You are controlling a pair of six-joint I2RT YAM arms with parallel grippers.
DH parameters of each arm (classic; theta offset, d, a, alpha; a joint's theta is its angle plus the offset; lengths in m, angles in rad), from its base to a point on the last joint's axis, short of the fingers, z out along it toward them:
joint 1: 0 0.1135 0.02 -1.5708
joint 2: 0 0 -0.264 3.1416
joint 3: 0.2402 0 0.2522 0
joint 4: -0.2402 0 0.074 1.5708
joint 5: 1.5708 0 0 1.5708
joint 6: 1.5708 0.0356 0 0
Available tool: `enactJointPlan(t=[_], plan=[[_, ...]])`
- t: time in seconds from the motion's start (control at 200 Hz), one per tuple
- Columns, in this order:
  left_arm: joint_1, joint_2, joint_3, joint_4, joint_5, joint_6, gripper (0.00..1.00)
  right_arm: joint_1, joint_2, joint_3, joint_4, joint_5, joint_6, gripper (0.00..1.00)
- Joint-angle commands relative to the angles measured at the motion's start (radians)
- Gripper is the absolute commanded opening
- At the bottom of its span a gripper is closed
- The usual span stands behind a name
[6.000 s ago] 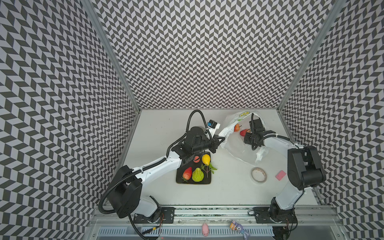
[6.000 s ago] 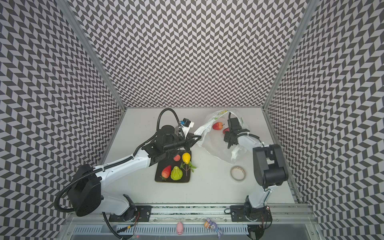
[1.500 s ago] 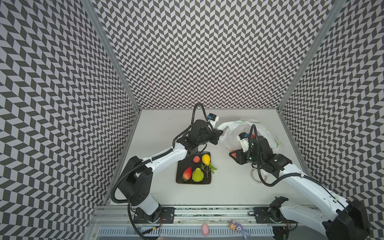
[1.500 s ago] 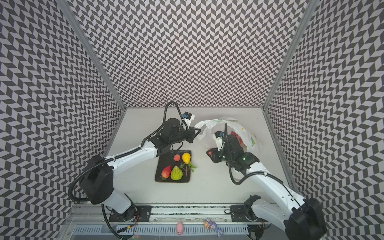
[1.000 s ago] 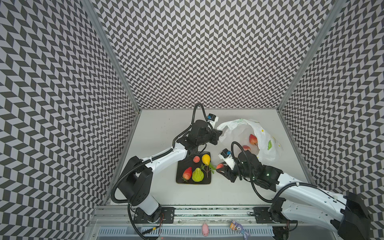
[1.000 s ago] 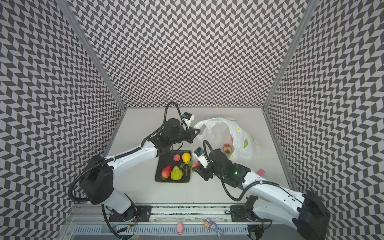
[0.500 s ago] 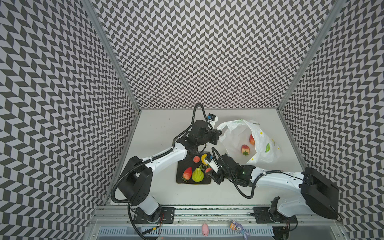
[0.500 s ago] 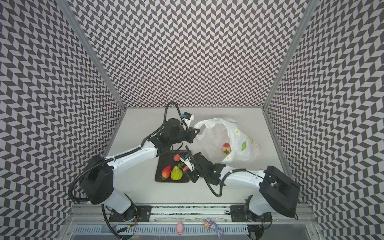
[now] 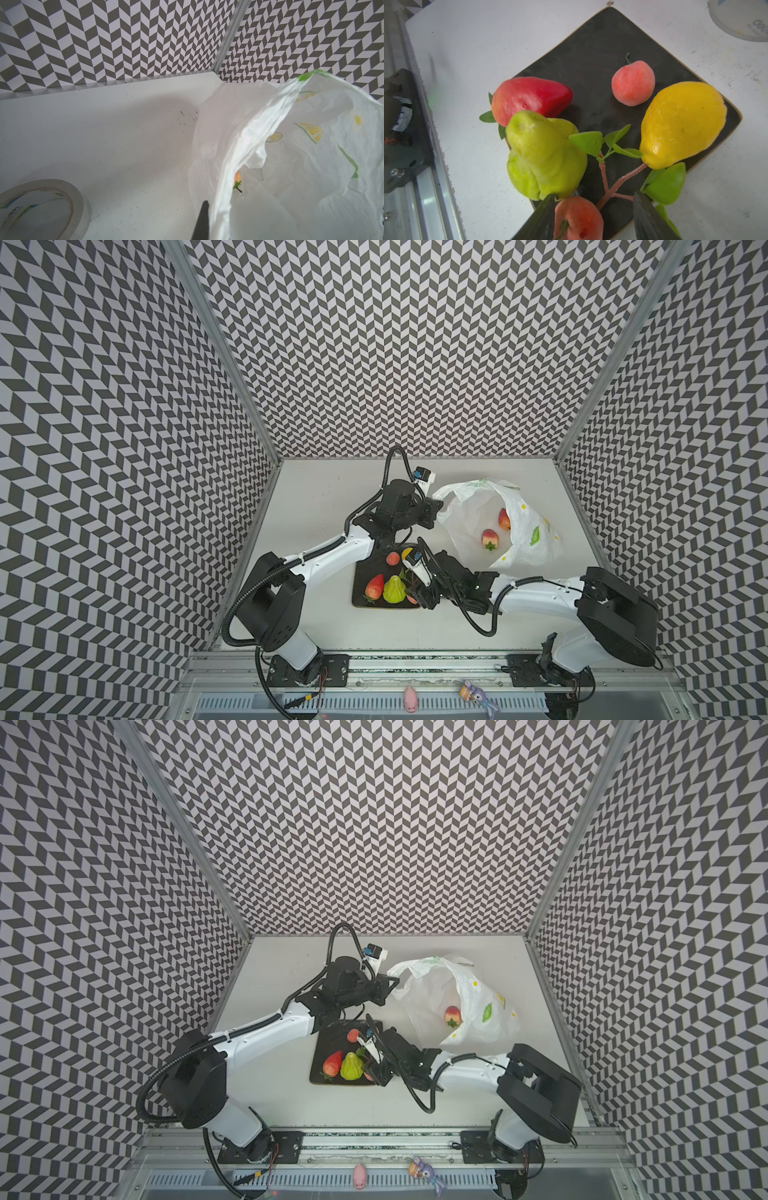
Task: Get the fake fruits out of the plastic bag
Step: 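Lower the small peach onto the tray and open the right gripper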
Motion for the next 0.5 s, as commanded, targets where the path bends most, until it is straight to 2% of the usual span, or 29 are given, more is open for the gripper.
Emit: enactJointPlan(t=[0.0,0.13,0.33,0.491], plan=[[0.007,-0.010,0.024,-0.005,-0.001,0.001,0.00,0.005,-0.052,-0.016,0.039,0.003,0.005,0.60],[0.007,-0.015,0.020,-0.005,-0.003,0.002,0.00,0.005,-0.135,-0.020,0.015,-0.011,0.005,0.61],[0.008,-0.014,0.020,-0.001,-0.001,-0.001,0.00,0.005,-0.341,-0.017,-0.086,-0.025,-0.006,0.61],[0.008,-0.019,0.014,-0.001,-0.001,-0.002,0.00,0.006,-0.467,0.000,-0.182,0.067,0.040,0.58]])
